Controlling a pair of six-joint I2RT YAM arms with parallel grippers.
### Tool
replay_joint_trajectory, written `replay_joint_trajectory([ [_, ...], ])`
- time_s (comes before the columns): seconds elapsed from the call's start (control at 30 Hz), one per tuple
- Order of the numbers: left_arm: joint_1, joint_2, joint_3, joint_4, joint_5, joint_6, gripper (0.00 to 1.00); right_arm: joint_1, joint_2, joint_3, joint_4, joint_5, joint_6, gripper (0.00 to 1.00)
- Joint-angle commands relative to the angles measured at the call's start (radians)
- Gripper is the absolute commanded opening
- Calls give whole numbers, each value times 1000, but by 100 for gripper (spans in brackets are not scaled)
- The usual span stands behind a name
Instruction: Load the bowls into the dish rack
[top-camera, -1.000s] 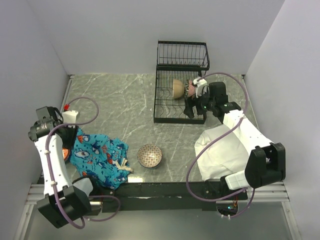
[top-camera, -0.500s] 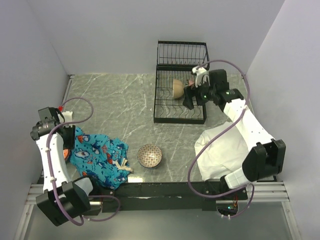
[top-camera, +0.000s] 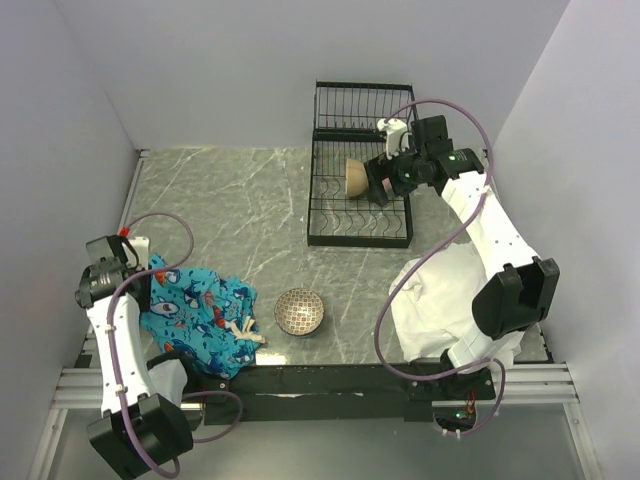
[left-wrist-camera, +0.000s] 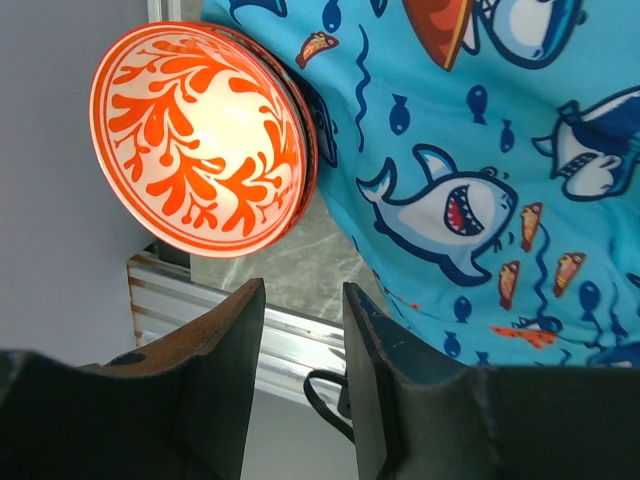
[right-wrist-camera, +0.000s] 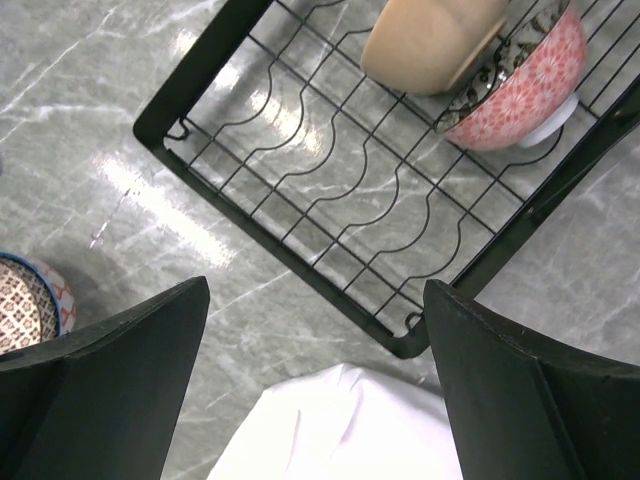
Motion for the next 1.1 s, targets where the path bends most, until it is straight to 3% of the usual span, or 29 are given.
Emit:
replay_joint_trajectory([
  [0.0,-4,4,-35,85,-28,34,42,10,-44,-10,-17,-7,19,96],
  [0.37,-4,113,-66,191,-22,25,35,28,-102,-99,-3,-6,65,96],
  [1.07,-2,229,-76,282,-4,-12,20,31,-58,-68,0,-3,79,95],
])
